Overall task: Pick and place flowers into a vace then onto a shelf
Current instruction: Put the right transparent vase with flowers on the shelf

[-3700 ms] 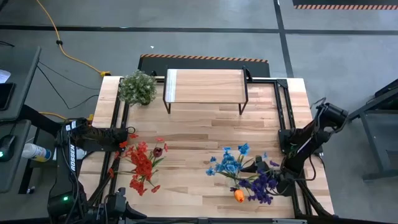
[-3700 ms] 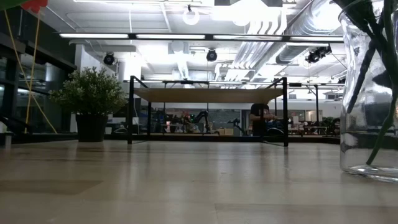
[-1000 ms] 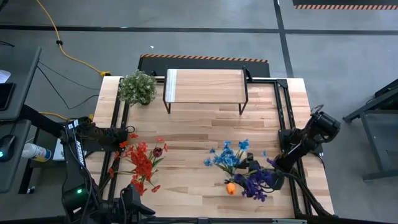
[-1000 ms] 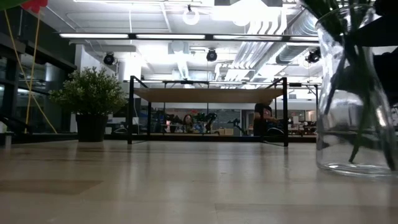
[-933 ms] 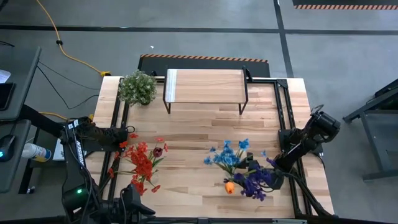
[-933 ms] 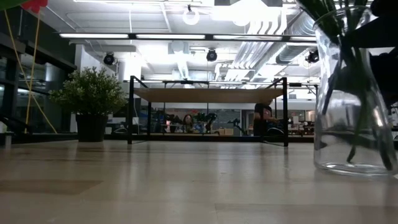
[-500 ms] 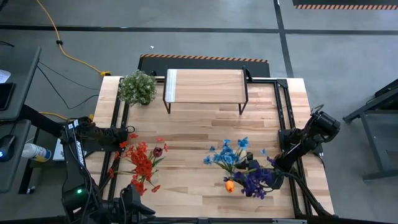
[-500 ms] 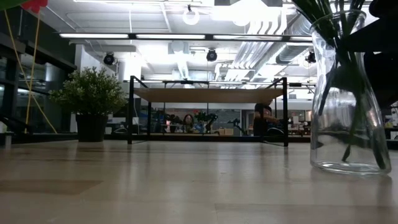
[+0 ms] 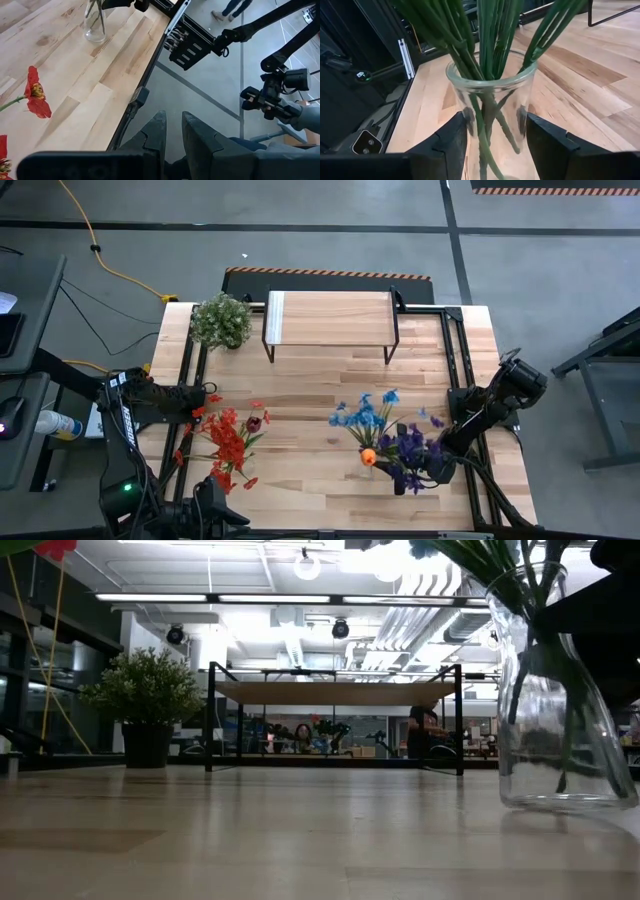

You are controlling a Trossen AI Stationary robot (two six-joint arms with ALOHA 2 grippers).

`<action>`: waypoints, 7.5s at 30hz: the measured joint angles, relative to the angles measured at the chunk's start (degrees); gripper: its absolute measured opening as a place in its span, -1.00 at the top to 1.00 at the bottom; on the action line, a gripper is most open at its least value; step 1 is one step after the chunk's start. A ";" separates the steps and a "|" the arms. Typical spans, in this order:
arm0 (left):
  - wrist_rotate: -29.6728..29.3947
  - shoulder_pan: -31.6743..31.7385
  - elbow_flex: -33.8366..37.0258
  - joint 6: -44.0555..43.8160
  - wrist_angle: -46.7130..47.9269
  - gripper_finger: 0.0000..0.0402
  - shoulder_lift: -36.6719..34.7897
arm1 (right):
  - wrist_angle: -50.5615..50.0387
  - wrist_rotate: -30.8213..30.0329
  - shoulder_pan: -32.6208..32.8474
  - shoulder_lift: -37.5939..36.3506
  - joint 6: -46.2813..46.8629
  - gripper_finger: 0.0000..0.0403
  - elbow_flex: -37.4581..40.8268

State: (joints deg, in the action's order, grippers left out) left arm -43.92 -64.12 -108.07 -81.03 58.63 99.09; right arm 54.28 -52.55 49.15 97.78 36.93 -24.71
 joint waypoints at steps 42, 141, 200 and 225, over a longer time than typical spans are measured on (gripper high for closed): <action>1.94 -0.02 0.00 -0.20 -2.24 0.53 -0.02 | 11.79 -7.21 -0.08 -5.80 -19.50 0.21 0.02; -0.61 -0.02 0.02 -0.26 -9.25 0.53 0.00 | -42.76 40.82 -78.54 -38.40 -33.79 0.21 -16.11; -2.23 0.00 0.02 -0.28 -9.66 0.53 0.00 | -38.66 42.59 -81.00 -30.16 -30.83 0.21 -15.72; -2.19 0.00 0.02 -0.26 -9.66 0.53 0.00 | -42.03 41.33 -80.98 -30.14 -28.96 0.01 -15.72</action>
State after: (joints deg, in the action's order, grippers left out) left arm -46.11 -64.12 -108.05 -81.30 48.97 99.09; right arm 12.25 -11.22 -31.83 67.64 7.97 -40.42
